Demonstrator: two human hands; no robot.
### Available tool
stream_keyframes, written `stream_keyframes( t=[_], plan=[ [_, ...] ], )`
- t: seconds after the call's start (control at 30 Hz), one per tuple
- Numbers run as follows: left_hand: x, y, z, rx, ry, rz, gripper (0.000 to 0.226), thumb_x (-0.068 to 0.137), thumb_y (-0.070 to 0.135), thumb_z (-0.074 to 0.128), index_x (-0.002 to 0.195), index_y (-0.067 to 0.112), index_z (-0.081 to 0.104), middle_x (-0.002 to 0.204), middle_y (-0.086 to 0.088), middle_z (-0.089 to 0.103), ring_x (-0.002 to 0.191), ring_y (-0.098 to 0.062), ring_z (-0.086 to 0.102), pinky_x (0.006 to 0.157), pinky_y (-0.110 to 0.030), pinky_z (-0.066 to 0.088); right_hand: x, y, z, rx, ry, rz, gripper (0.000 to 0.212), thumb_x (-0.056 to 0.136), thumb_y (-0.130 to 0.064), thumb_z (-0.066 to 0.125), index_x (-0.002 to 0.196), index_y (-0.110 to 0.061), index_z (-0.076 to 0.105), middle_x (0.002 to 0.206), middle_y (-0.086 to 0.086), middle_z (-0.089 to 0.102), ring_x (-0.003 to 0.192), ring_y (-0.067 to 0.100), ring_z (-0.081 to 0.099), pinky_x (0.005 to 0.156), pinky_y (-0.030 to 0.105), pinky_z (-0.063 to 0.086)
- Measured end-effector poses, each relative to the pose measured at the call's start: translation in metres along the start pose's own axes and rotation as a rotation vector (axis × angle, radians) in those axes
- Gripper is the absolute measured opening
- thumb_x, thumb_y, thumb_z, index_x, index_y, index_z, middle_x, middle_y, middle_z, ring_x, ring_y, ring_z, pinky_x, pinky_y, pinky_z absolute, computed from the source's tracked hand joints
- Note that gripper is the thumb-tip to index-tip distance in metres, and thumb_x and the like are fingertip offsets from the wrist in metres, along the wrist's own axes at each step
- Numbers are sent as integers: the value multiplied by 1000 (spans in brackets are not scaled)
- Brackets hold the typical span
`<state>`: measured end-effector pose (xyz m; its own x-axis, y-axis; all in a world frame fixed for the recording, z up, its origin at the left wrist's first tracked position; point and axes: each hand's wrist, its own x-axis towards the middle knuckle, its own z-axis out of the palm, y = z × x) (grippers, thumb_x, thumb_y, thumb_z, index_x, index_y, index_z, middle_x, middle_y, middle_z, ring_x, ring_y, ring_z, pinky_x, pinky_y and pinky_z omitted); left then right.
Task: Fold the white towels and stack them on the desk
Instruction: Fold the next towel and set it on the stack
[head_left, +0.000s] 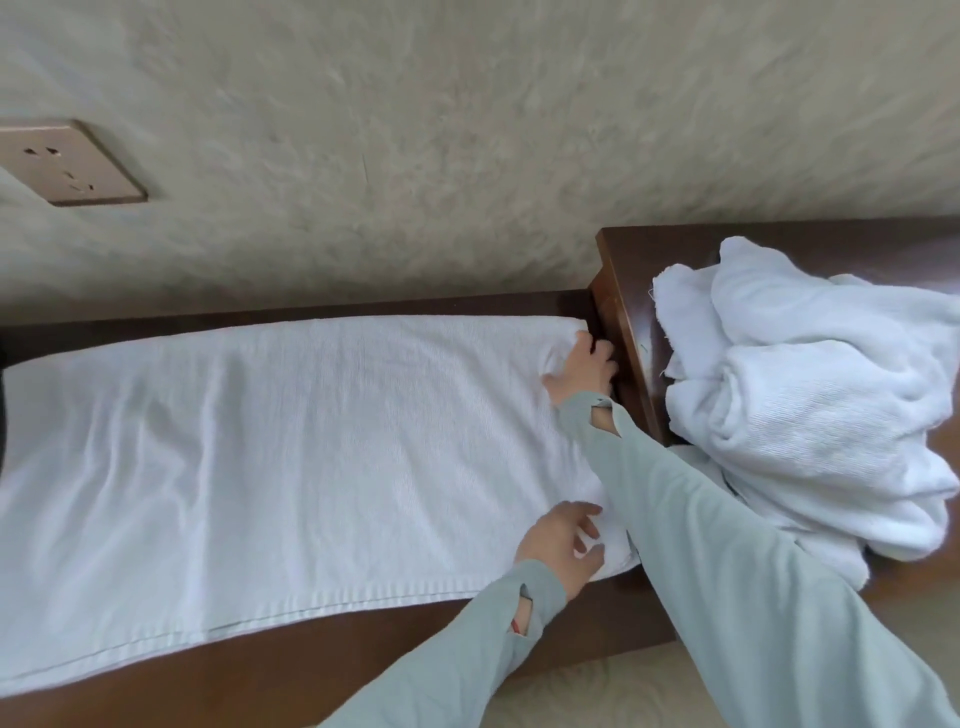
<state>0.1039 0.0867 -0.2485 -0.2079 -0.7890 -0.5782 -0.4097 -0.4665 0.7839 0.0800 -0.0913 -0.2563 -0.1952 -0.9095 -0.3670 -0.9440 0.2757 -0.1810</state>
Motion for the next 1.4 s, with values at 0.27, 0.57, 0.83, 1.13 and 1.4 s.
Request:
stream_keyframes(
  t=[0.27,0.57,0.83,1.13,1.4],
  plan=[
    [7,-20,-38,-40,-19,-119,69,87,25,58,145,34,22,98,7,50,88,-12,52,85,-20,46,7,1,-18,6,-247,136,55,80,-39,67,114,1,52,82,3,56,83,23,60,65,30,45],
    [-15,-9,-88,-641,194,-178,74,86,29,65,145,32,21,123,3,45,111,-16,49,100,-33,42,-40,-43,-47,-23,-331,-261,76,89,-25,52,148,-10,7,134,16,46,114,32,53,84,33,48],
    [-34,-27,-130,-850,276,-295,100,49,54,78,137,20,43,135,-4,54,118,-24,53,104,-37,40,-82,-134,-14,433,-574,-205,47,82,-13,60,124,-8,38,103,9,53,89,27,63,70,38,59],
    [-56,-76,-127,-174,177,-526,60,82,28,66,135,12,42,132,-5,53,121,-24,52,98,-28,44,-76,-132,27,449,-336,-217,13,83,-12,54,87,-9,43,73,0,47,57,13,45,51,25,37],
    [-55,-79,-128,-232,179,-414,61,92,21,55,146,16,26,144,-4,43,131,-25,42,106,-30,36,-73,-142,40,386,-227,-293,20,92,-17,48,107,-5,42,81,6,50,72,23,52,64,31,39]
  ],
)
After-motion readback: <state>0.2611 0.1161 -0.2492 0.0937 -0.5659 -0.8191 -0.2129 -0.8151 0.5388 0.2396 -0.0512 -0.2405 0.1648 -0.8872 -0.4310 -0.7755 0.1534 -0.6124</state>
